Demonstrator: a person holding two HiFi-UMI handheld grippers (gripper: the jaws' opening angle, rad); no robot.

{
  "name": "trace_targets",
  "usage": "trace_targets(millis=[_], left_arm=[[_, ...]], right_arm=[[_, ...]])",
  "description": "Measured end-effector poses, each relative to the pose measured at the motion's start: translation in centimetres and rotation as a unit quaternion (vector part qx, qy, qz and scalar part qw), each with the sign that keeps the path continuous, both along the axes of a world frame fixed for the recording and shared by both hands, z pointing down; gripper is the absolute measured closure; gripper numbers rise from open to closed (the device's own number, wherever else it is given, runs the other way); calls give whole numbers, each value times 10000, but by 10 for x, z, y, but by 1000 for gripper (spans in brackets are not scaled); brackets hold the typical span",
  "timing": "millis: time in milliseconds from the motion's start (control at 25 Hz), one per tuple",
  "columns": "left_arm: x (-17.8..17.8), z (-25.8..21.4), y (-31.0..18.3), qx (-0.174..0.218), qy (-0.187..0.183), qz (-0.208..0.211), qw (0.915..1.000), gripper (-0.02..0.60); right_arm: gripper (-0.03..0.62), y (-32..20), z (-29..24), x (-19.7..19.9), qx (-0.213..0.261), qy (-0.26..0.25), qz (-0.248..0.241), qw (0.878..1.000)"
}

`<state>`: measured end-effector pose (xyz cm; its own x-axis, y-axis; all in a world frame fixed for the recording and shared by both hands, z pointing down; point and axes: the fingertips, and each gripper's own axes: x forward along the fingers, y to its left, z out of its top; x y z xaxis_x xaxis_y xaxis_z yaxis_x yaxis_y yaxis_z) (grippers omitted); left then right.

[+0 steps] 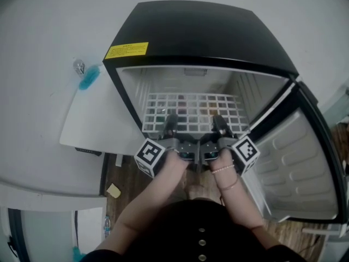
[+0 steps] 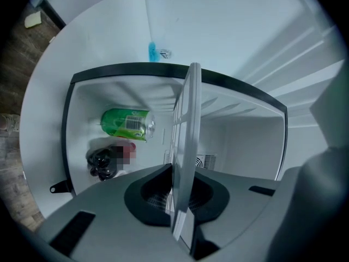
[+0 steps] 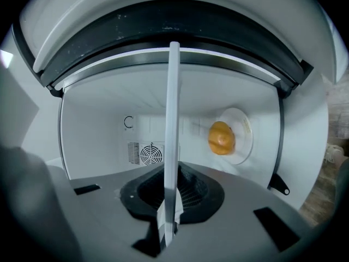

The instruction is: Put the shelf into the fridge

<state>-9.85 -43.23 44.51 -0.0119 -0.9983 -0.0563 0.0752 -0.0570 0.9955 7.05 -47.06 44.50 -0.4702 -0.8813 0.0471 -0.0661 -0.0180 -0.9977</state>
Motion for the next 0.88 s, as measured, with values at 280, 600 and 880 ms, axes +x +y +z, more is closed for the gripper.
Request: trace_targets(millis=[280, 600, 880], left_arm=[[1, 4, 2, 40, -35, -42, 10000, 548], [-2, 5, -9, 78, -30, -66, 9999, 548], [-3, 5, -16, 78, -39, -68, 9999, 548]], right_arm=[[562, 1, 5, 1, 61, -3, 37, 10000], [562, -10, 5, -2, 89, -85, 100, 9999], [562, -18, 7, -4, 122, -123, 91, 9998]])
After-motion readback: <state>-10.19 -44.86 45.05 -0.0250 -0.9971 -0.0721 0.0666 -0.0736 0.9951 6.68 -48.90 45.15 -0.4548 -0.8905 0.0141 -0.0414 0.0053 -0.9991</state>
